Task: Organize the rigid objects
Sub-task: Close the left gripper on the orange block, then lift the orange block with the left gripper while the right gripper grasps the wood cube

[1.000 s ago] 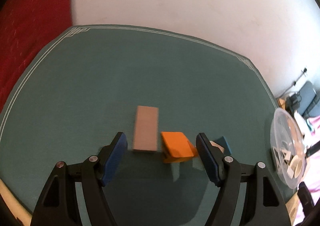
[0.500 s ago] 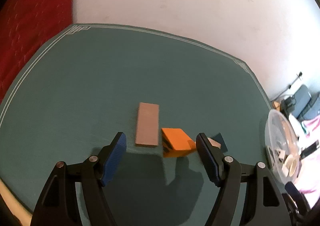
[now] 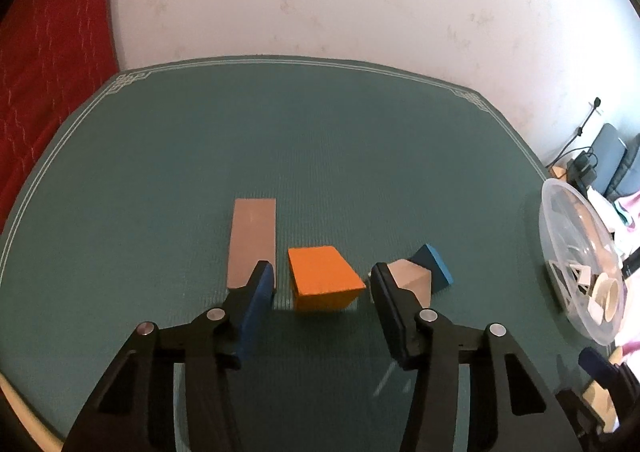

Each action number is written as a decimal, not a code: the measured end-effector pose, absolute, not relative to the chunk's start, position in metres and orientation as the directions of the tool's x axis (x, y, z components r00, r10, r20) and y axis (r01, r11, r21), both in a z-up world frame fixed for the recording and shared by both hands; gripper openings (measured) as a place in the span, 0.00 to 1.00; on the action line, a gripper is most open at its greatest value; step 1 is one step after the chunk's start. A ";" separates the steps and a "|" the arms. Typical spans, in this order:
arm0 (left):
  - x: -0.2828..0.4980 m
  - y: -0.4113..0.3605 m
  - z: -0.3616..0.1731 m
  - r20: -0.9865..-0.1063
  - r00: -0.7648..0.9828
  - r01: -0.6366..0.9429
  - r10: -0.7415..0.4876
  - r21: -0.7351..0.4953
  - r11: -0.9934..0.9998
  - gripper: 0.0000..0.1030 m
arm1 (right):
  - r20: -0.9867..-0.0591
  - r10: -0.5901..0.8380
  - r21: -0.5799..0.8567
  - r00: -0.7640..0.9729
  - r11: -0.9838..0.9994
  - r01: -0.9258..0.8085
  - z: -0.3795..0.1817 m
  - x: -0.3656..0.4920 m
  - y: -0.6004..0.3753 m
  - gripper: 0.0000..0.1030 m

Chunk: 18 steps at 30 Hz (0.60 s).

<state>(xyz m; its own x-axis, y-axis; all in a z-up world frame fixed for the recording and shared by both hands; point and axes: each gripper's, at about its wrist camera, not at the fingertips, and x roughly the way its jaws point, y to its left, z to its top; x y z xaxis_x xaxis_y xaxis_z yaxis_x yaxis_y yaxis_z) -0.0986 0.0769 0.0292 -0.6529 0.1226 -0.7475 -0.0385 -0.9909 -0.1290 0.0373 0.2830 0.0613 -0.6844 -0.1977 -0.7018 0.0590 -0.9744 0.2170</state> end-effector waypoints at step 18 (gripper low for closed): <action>-0.084 0.061 0.045 -0.712 -0.687 -0.025 0.141 -0.172 -0.985 0.30 | -0.734 -0.226 0.195 -0.641 -0.973 0.121 0.062 0.008 0.258 0.76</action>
